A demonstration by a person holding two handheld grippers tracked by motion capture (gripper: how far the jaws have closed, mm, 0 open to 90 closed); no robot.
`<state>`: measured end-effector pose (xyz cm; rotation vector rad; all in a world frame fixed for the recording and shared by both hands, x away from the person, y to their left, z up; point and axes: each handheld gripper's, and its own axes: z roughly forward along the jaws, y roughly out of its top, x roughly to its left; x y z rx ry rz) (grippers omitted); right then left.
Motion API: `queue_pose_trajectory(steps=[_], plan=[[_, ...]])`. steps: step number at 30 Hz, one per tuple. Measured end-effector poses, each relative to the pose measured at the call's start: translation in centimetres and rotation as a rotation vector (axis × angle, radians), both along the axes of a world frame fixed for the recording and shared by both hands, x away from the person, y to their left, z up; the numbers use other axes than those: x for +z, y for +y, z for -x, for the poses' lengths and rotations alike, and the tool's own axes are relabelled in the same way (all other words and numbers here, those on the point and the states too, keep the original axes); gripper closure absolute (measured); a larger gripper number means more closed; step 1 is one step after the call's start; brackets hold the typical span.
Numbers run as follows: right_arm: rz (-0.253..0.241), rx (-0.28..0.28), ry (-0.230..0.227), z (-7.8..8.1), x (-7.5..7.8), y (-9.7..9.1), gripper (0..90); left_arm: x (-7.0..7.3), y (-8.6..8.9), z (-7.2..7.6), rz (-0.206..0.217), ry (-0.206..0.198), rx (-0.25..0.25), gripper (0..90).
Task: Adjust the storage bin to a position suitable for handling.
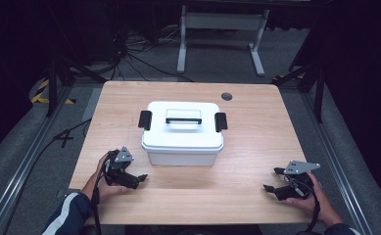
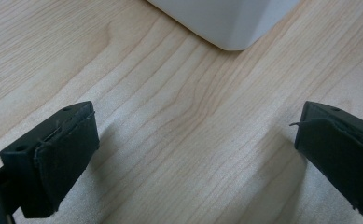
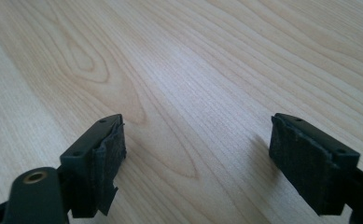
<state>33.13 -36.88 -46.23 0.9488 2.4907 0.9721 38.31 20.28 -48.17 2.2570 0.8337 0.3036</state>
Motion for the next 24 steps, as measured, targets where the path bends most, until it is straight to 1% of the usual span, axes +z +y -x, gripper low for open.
queue_pose_trajectory(steps=[1, 2, 3, 4, 5, 8, 11, 13, 15, 18, 20, 22, 24], plan=[[0.015, 0.01, 0.01, -0.2, 0.2, 0.0, 18.7, 0.0, 0.0, 0.0, -0.001, -0.001, -0.001, 0.1], [0.015, 0.01, 0.01, -0.2, 0.2, 0.0, 18.7, 0.0, 0.0, 0.0, -0.001, -0.003, -0.003, 0.1], [0.018, 0.01, 0.022, -0.3, 0.2, 0.1, 20.7, 0.0, 0.0, -0.1, -0.001, -0.008, -0.007, 0.2], [0.024, 0.013, 0.023, -0.5, 0.4, 0.1, 25.4, 0.0, 0.1, -0.1, 0.0, -0.008, -0.012, 0.2], [0.031, 0.008, 0.023, -0.6, 0.5, 0.1, 29.7, 0.0, 0.1, -0.1, -0.002, 0.001, -0.013, 0.2], [0.041, 0.016, 0.024, -1.0, 1.2, 0.2, 31.4, 0.0, 0.1, -0.1, -0.004, 0.001, -0.014, 0.1], [0.036, 0.03, 0.013, -1.4, 2.3, 0.5, 33.6, 0.0, 0.1, -0.1, -0.002, 0.002, -0.014, 0.0], [0.046, 0.041, 0.003, -1.7, 3.2, 0.9, 34.1, 0.0, 0.1, -0.2, -0.002, -0.01, -0.013, 0.1], [0.042, 0.05, -0.007, -2.0, 4.0, 1.3, 34.9, 0.0, 0.0, -0.2, 0.002, -0.004, -0.011, 0.1], [0.055, 0.062, -0.028, -2.4, 5.2, 2.0, 35.5, 0.0, 0.0, -0.2, -0.001, -0.006, -0.013, 0.1], [0.049, 0.07, -0.035, -2.5, 5.8, 2.3, 35.9, 0.0, 0.0, -0.2, -0.001, -0.007, -0.013, 0.1], [0.043, 0.088, -0.05, -2.6, 6.4, 2.6, 38.2, 0.0, 0.1, -0.2, -0.002, -0.011, -0.014, 0.1], [0.045, 0.096, -0.051, -2.7, 6.7, 2.9, 38.2, 0.0, 0.1, -0.2, -0.002, -0.01, -0.013, 0.1]])
